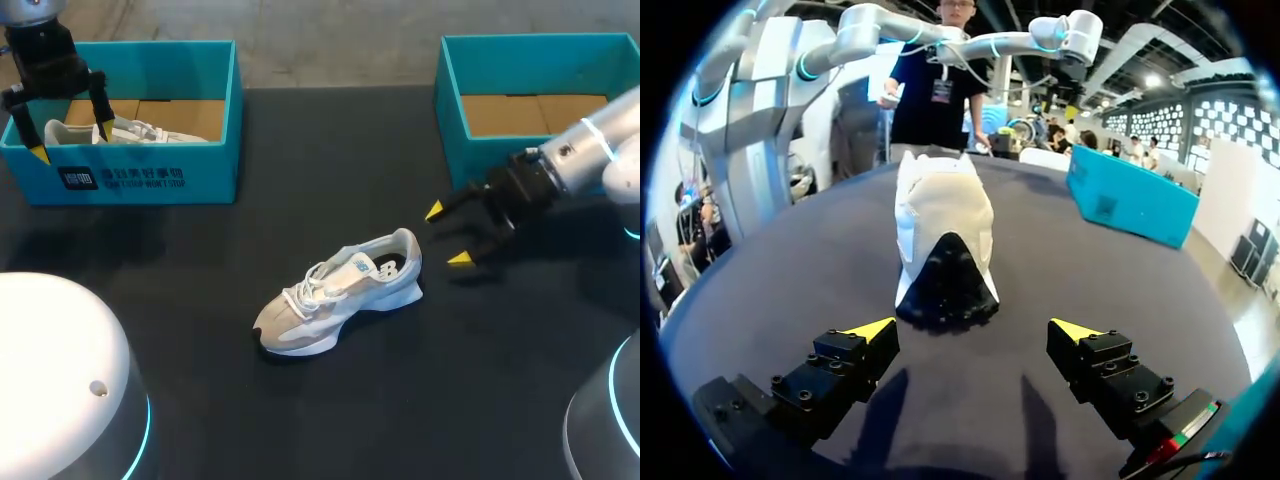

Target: Take the shoe out of the shoebox, open the shoe tongue, remove and reinsert the insole, then place the shoe into the shoebox

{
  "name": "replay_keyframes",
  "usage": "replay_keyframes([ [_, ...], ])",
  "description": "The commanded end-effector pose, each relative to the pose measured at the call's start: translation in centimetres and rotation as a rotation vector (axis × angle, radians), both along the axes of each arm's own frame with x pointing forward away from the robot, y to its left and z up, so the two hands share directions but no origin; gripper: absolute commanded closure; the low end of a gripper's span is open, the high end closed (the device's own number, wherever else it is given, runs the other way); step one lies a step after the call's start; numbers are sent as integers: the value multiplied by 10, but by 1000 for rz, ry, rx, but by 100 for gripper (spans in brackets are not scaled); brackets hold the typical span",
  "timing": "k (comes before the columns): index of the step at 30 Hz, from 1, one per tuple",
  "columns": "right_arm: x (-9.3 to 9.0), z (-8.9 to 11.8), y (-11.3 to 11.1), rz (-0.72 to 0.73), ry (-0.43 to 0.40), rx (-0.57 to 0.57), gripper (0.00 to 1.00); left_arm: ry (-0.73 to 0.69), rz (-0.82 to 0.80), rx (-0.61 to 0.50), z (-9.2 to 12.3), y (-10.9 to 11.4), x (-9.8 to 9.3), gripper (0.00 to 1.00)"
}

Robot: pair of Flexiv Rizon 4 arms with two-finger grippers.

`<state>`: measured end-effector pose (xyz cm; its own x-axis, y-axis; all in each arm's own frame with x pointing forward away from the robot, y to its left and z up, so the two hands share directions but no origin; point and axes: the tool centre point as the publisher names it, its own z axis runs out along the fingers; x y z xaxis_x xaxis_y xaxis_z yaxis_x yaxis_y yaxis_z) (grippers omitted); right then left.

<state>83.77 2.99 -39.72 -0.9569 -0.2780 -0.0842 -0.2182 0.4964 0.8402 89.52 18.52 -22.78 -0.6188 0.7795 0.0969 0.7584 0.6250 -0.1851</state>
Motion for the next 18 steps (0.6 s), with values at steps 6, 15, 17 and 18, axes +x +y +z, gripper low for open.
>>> replay_keyframes([
  [6, 5, -5, 12, 90, 39, -27, 0, -3, 0, 0, 0, 0, -1, 0],
  [15, -2, -13, 23, 112, 34, -16, 0, -3, 0, 0, 0, 0, -1, 0],
  [17, -5, -15, 26, 116, 35, -9, 0, -3, 0, 0, 0, 0, -1, 0],
  [18, -6, -16, 27, 118, 38, -8, 0, -3, 0, 0, 0, 0, -1, 0],
])
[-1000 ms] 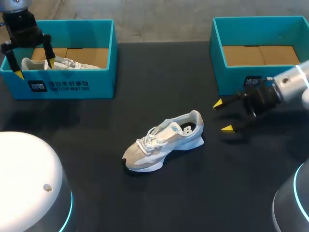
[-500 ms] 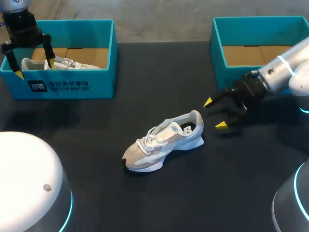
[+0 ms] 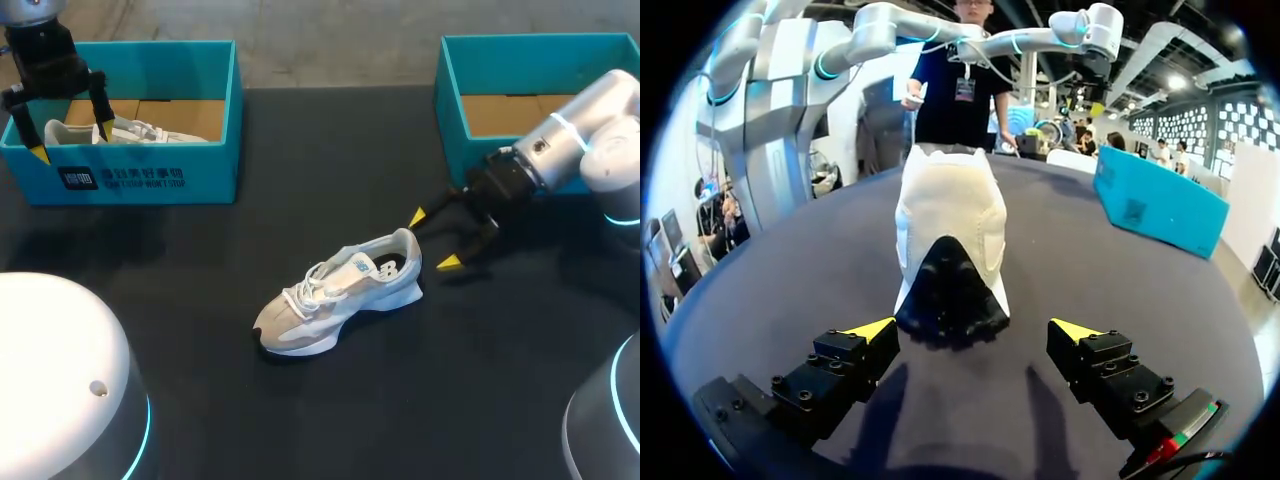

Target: Take the shoe out of the shoebox, open the shoe tongue, remove and reinsert the insole, then place the shoe into the shoebox

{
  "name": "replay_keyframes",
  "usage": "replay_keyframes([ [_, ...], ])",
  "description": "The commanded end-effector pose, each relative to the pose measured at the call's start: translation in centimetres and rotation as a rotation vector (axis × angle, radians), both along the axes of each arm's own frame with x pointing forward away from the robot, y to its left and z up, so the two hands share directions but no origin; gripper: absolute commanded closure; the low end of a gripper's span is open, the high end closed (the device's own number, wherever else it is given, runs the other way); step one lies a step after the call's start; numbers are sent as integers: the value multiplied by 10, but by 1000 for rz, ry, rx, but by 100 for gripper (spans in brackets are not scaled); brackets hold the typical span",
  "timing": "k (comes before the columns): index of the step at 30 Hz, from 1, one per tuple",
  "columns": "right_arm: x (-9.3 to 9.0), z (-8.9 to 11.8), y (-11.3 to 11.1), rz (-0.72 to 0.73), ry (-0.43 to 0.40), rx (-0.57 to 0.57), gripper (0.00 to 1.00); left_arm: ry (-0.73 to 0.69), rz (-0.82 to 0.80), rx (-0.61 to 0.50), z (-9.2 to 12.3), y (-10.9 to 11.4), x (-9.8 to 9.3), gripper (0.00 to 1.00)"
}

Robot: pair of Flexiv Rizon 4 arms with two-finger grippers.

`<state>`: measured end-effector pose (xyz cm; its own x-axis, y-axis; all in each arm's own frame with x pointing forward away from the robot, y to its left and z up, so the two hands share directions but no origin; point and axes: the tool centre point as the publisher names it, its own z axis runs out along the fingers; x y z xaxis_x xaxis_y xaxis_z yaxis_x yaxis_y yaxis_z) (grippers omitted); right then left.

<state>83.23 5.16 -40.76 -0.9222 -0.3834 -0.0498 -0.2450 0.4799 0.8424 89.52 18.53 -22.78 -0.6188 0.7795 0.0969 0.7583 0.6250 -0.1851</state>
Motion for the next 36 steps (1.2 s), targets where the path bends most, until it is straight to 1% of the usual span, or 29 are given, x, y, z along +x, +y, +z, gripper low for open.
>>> replay_keyframes([
  [1, -2, -7, 7, 10, 9, 3, 0, -3, 0, 0, 0, 0, -1, 0],
  [9, -9, -6, 18, 42, 31, -9, 0, -3, 0, 0, 0, 0, -1, 0],
  [23, -24, -10, 37, 25, 43, 11, 0, -3, 0, 0, 0, 0, -1, 0],
  [28, -29, -8, 43, 61, 68, -8, 0, -3, 0, 0, 0, 0, -1, 0],
  [36, -38, -4, 48, 68, 80, -8, 0, -3, 0, 0, 0, 0, -1, 0],
])
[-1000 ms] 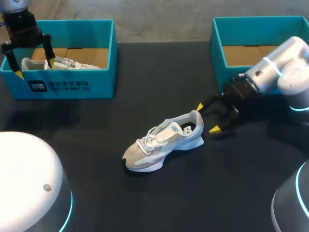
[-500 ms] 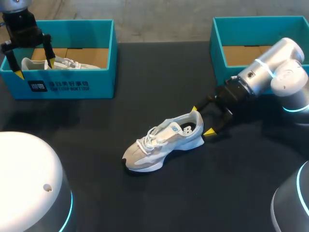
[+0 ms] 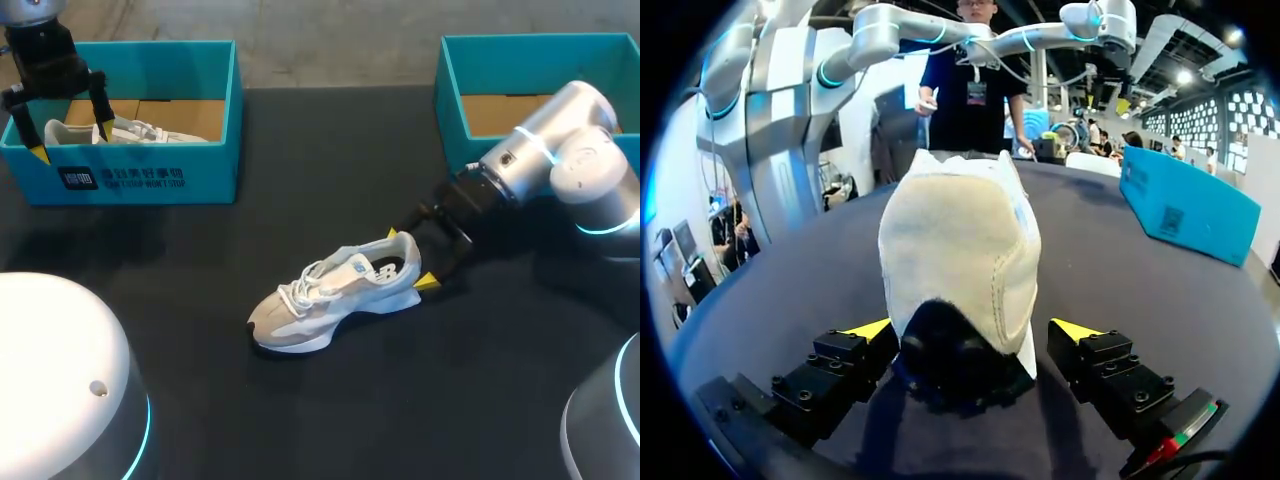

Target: Take the shoe out of the shoebox, open the shoe tongue, remove and reinsert the insole, then place the shoe into the shoebox

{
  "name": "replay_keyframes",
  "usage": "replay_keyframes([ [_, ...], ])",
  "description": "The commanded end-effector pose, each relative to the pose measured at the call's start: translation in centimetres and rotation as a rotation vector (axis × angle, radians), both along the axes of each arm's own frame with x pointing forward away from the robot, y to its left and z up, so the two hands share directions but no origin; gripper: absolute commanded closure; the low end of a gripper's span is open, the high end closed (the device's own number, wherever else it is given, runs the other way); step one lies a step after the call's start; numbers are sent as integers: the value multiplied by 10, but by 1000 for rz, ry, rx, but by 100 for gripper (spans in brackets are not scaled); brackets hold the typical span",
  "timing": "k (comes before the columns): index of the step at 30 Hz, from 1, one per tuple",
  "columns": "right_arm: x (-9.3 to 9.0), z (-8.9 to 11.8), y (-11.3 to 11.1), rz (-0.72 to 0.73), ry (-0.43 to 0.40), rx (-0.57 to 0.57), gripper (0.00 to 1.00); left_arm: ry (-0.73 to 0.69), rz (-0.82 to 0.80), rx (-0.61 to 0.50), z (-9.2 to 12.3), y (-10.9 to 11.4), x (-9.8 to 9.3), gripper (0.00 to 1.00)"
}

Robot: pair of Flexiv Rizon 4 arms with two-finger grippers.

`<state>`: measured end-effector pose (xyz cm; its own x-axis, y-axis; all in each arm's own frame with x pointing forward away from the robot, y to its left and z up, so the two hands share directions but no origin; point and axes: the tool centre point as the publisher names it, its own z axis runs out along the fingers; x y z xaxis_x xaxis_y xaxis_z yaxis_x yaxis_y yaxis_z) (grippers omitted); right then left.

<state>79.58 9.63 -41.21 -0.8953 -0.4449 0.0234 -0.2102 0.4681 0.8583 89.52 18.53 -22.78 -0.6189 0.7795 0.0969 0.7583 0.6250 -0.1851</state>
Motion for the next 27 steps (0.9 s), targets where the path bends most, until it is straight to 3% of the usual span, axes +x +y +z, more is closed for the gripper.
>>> replay_keyframes([
  [1, -2, 1, 4, -7, 4, -6, 0, -3, 0, 0, 0, 0, -1, 0],
  [27, -15, 1, 21, -83, 16, 8, 0, -3, 0, 0, 0, 0, -1, 0],
])
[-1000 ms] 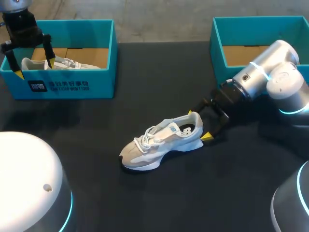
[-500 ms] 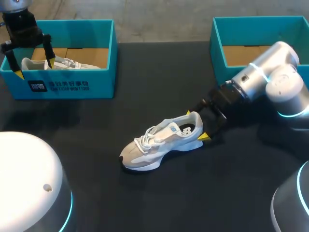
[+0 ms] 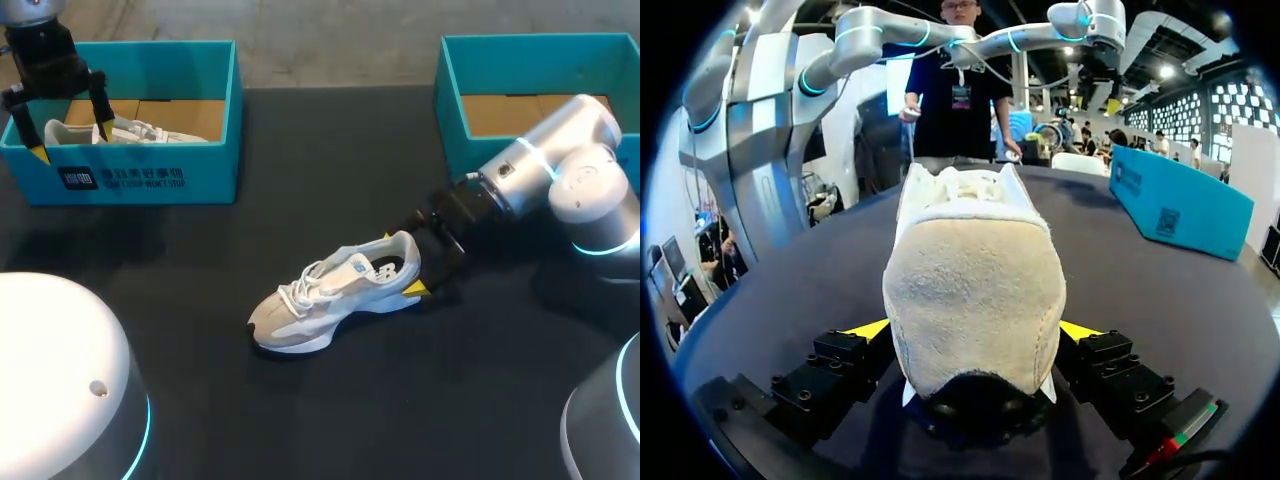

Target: Take the shoe out of the shoebox, open the shoe tongue, remove and reinsert the insole, then place the shoe into the shoebox

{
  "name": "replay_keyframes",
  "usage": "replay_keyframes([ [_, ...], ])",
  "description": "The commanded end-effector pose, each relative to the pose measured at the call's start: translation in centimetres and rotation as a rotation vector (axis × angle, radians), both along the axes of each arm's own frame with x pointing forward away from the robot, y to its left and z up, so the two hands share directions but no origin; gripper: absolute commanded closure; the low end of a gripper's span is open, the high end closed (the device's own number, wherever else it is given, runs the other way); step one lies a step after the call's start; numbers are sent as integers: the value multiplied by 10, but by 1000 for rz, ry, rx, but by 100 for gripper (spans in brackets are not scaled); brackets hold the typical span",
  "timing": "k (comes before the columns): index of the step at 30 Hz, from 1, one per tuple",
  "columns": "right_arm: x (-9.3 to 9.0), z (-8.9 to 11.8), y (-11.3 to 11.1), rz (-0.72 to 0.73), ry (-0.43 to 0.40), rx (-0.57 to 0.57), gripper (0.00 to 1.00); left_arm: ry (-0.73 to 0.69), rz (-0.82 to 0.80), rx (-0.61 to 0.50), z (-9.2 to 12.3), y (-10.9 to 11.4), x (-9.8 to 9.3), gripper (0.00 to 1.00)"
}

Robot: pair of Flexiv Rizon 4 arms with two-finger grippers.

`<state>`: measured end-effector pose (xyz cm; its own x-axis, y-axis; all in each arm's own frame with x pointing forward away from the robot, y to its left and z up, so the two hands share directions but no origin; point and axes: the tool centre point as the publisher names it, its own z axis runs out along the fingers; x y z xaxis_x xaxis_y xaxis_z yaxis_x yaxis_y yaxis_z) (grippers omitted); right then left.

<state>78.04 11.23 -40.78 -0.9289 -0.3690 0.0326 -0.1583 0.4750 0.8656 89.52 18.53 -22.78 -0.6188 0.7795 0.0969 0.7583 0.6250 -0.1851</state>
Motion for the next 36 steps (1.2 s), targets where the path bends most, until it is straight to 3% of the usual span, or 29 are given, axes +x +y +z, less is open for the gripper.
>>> replay_keyframes([
  [1, 0, -4, 6, 1, 3, -2, 0, -3, 0, 0, 0, 0, -1, 0],
  [12, -5, -5, 14, -45, -1, -10, 0, -3, 0, 0, 0, 0, -1, 0],
  [13, -6, -4, 13, -53, -4, -10, 44, -3, 0, 0, 0, 0, -1, 0],
  [16, -10, -4, 13, -73, -5, -17, 89, -3, 0, 0, 0, 0, -1, 0],
  [17, -10, -4, 13, -75, -5, -18, 100, -3, 0, 0, 0, 0, -1, 0],
  [23, -12, -2, 17, -134, -19, -21, 100, -3, 0, 0, 0, 0, -1, 0],
  [36, -28, -2, 19, -422, -106, -51, 100, -3, 0, 0, 0, 0, -1, 0],
])
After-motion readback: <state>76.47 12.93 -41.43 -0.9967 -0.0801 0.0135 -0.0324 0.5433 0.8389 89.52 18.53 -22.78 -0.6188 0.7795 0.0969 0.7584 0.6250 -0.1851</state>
